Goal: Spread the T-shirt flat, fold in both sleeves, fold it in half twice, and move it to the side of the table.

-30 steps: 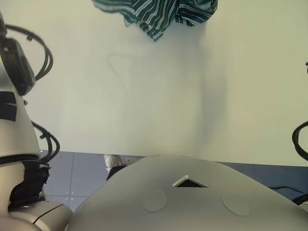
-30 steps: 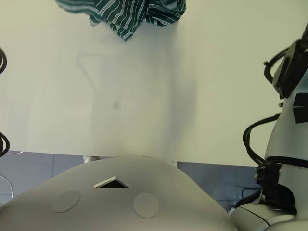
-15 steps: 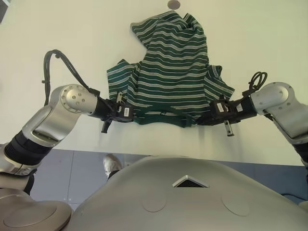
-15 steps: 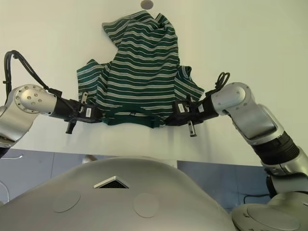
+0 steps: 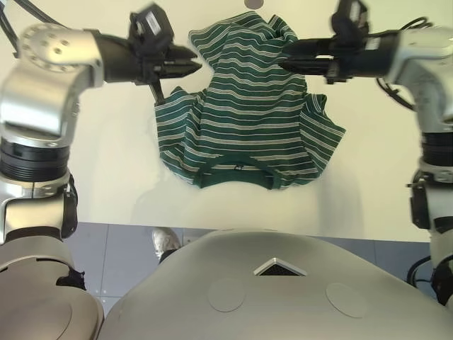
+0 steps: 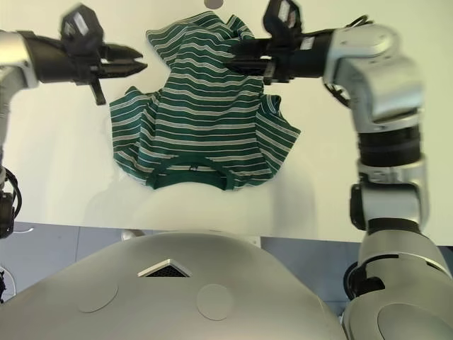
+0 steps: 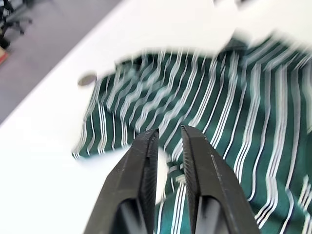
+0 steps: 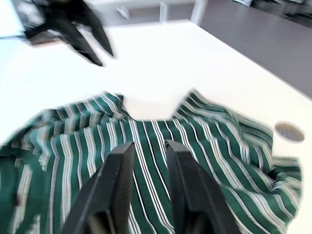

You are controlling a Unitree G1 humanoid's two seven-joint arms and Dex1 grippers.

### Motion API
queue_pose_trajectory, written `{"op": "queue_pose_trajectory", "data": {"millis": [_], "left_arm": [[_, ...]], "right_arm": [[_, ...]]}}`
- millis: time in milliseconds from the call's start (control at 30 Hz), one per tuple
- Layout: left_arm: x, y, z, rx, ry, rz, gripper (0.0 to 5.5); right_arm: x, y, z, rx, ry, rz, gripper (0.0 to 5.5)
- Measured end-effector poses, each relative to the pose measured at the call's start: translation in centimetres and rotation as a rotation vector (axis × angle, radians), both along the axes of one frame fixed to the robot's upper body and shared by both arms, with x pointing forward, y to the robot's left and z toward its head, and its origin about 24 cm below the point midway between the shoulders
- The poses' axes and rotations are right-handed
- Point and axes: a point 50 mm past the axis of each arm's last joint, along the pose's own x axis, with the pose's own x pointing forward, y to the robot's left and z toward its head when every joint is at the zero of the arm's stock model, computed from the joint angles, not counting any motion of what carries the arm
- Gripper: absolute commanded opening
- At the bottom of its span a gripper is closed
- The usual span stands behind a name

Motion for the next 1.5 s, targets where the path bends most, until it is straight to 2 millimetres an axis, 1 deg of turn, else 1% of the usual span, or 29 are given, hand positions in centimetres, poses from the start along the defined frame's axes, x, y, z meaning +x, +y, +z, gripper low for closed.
{"op": "queue_pose_trajectory", "data": {"millis": [67,100,133,200,233,300,333,433,500,567,633,667,700,733,767,800,900,967,1033,1067,1100,1167,1267,1333,1367,1400,1433,1467,1500], "left_arm": [[-0.2,0.5,-2.9,0.106,0.033,-0.002,0.00],[-0.4,0.8,-4.1,0.135,0.060,-0.009,0.00],[-0.8,1.0,-5.0,0.150,0.083,-0.014,0.00],[-1.8,1.5,-6.9,0.184,0.151,-0.031,0.00],[-2.1,1.6,-7.1,0.196,0.156,-0.053,0.00],[-3.4,2.7,-7.3,0.251,0.180,-0.098,0.00],[-4.6,4.0,-7.1,0.299,0.202,-0.121,0.00],[-7.0,6.3,-6.9,0.299,0.279,-0.099,0.00],[-7.0,6.5,-6.6,0.245,0.292,-0.054,0.00],[-5.8,5.9,-6.0,0.107,0.283,0.022,0.00],[-3.2,4.8,-3.7,-0.044,0.189,0.078,0.00],[-0.9,3.9,-2.0,-0.154,0.117,0.136,0.00],[0.8,3.1,-0.9,-0.222,0.073,0.178,0.00],[2.4,2.2,-0.6,-0.239,0.044,0.204,0.00],[3.5,1.4,-1.2,-0.224,0.039,0.224,0.00],[4.5,0.9,-2.7,-0.172,0.054,0.262,0.00],[6.6,-0.6,-6.3,-0.042,0.084,0.312,0.00],[7.6,-1.5,-7.8,0.030,0.073,0.322,0.00],[8.7,-2.0,-7.7,0.076,0.032,0.323,0.00],[9.0,-2.2,-7.9,0.101,0.018,0.329,0.00],[9.2,-2.4,-8.3,0.114,0.010,0.338,0.00],[9.2,-2.7,-8.8,0.111,0.002,0.346,0.00],[9.4,-3.1,-8.9,0.118,-0.033,0.365,0.00],[9.5,-3.3,-9.2,0.100,-0.068,0.400,0.00],[9.6,-3.3,-9.2,0.086,-0.086,0.419,0.00],[9.7,-3.3,-9.1,0.055,-0.106,0.432,0.00],[9.9,-3.2,-8.6,-0.024,-0.117,0.467,0.00],[10.1,-3.1,-7.8,-0.109,-0.138,0.487,0.00],[10.3,-2.7,-6.4,-0.219,-0.162,0.498,0.19]], "right_arm": [[0.0,0.9,-3.8,-0.138,-0.013,-0.029,0.22],[-0.2,1.0,-5.7,-0.210,-0.019,-0.035,0.10],[-0.4,0.9,-7.0,-0.255,-0.025,-0.035,0.04],[-0.3,0.8,-7.5,-0.297,-0.089,-0.021,0.04],[-0.2,0.6,-7.6,-0.309,-0.101,-0.017,0.04],[-0.3,0.1,-7.6,-0.324,-0.110,-0.006,0.04],[-0.6,-1.3,-7.6,-0.358,-0.114,-0.010,0.04],[-1.6,-3.3,-7.5,-0.403,-0.110,0.008,0.04],[-2.3,-3.6,-7.3,-0.384,-0.082,0.015,0.04],[-3.3,-3.0,-7.1,-0.338,-0.040,0.065,0.04],[-3.4,-2.6,-6.8,-0.302,-0.020,0.065,0.04],[-3.1,-2.5,-6.4,-0.267,-0.019,0.038,0.04],[-2.4,-2.2,-5.5,-0.232,-0.037,0.011,0.04],[-1.2,-2.1,-4.5,-0.198,-0.069,-0.026,0.04],[0.1,-2.0,-3.1,-0.165,-0.111,-0.067,0.04],[1.4,-1.9,-2.6,-0.143,-0.129,-0.120,0.04],[5.0,-0.4,-2.7,-0.110,-0.163,-0.273,0.04],[6.8,0.9,-3.9,-0.116,-0.145,-0.369,0.04],[7.3,2.5,-5.8,-0.137,-0.092,-0.435,0.04],[7.3,3.1,-7.3,-0.172,-0.049,-0.491,0.04],[7.1,3.3,-8.3,-0.189,-0.025,-0.544,0.04],[7.2,2.5,-8.7,-0.228,-0.031,-0.625,0.04],[7.4,0.8,-8.9,-0.222,-0.029,-0.764,0.04],[7.4,-1.2,-8.9,-0.196,-0.008,-0.893,0.04],[7.4,-2.0,-8.7,-0.183,-0.007,-0.921,0.04],[7.6,-2.1,-8.5,-0.154,-0.036,-0.919,0.04],[7.8,-1.9,-7.9,-0.094,-0.076,-0.891,0.04],[8.1,-1.5,-7.1,-0.029,-0.124,-0.849,0.04],[8.5,-0.6,-5.7,0.038,-0.201,-0.770,0.00]]}}
